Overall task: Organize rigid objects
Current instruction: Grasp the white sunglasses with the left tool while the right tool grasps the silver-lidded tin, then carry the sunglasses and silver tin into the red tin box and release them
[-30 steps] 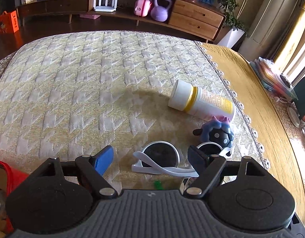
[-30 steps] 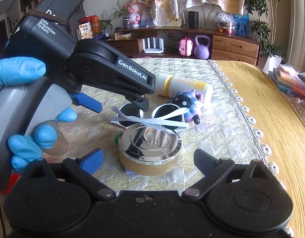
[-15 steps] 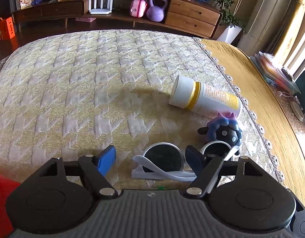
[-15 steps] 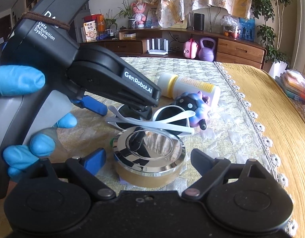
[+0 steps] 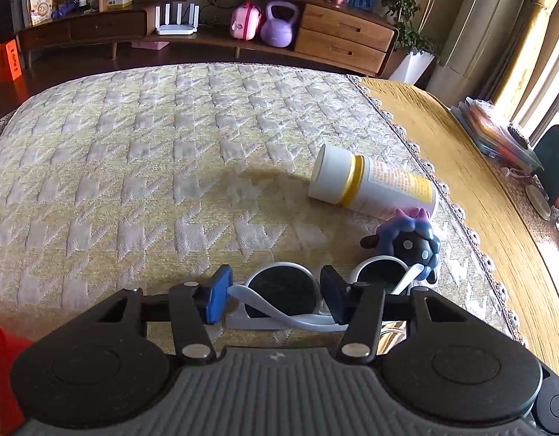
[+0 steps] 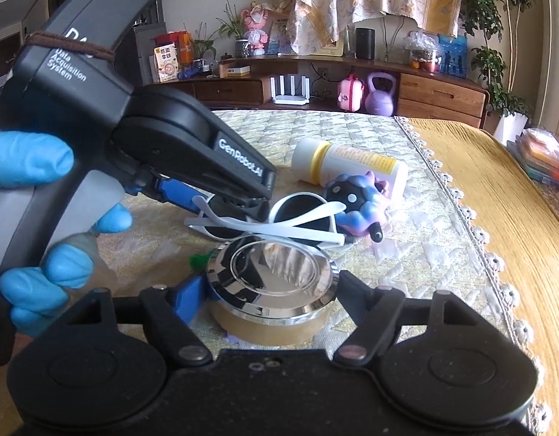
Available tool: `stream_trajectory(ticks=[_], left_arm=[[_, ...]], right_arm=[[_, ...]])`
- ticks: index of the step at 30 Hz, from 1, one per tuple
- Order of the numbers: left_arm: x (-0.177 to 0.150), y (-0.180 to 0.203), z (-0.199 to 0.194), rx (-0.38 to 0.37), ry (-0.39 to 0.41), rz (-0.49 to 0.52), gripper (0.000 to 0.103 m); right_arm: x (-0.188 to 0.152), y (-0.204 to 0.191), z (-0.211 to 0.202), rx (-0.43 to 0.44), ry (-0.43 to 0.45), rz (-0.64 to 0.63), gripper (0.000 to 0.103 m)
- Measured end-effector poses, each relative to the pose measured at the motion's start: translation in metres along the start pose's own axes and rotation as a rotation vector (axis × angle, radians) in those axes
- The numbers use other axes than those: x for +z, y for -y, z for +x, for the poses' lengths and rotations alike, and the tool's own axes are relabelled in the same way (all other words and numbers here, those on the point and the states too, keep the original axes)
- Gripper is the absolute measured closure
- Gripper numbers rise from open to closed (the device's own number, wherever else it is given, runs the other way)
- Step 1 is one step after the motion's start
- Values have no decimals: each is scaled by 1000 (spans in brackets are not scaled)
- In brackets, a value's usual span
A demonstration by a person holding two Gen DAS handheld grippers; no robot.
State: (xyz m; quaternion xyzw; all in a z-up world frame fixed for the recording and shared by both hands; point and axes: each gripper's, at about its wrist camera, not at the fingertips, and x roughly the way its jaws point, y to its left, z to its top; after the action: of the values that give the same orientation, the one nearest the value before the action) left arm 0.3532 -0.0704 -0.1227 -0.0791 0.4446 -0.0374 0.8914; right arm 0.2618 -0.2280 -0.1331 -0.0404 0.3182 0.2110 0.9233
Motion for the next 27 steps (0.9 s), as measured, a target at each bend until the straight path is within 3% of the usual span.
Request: stream_trajectory(ticks=[14, 27], left_arm=[[-2, -7, -27, 26, -14, -15, 51], [-13, -13, -87, 21, -2, -17, 51]], right_arm=[[1, 1, -29, -24, -3, 56, 27], [-2, -16, -82, 0, 20, 69, 27]])
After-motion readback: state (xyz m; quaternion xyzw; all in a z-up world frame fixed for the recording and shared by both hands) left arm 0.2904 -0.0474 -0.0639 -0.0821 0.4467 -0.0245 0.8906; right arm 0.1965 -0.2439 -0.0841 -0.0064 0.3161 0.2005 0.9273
